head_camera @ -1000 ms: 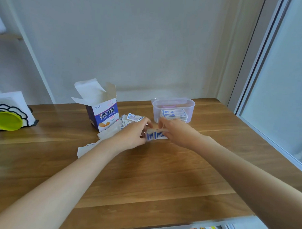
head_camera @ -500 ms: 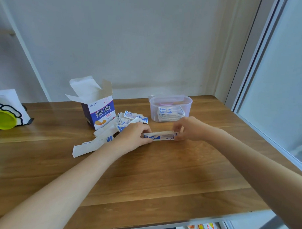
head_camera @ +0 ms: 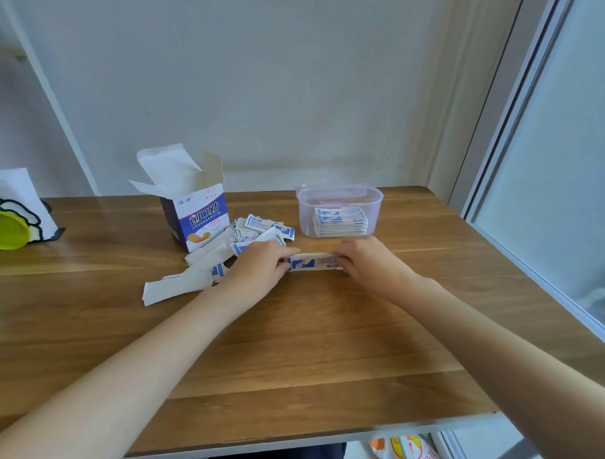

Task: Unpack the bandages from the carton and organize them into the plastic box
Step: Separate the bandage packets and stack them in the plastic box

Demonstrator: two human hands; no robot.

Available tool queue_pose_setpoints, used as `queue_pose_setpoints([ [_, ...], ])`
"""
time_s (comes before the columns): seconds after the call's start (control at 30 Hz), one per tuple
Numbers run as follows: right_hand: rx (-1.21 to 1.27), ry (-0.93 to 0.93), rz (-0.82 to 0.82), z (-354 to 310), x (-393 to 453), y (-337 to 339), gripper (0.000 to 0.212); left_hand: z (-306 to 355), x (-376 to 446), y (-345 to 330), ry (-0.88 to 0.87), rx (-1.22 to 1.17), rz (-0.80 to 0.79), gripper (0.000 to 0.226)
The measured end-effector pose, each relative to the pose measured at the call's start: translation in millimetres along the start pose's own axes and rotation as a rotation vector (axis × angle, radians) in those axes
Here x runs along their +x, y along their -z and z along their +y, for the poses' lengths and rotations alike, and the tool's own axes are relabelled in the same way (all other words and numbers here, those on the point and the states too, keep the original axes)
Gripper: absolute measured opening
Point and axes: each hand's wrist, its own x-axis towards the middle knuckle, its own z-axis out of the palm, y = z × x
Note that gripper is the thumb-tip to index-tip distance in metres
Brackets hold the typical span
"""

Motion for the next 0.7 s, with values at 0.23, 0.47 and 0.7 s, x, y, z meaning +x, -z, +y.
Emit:
queue_pose_setpoints([
  [0.23,0.489,-0.263,0.200,10,14,36,0.014,13,31,35,0.092,-0.300,0.094,0.025],
  [0.47,0.510,-0.555,0.371,36,74,83,0.012,33,106,62,0.171,-0.456,0.193,0.017],
  [0.7,0.277,-0.602,0.084,59,113,61,0.022,33,153,45,0.201,-0.101,-0.147,0.026],
])
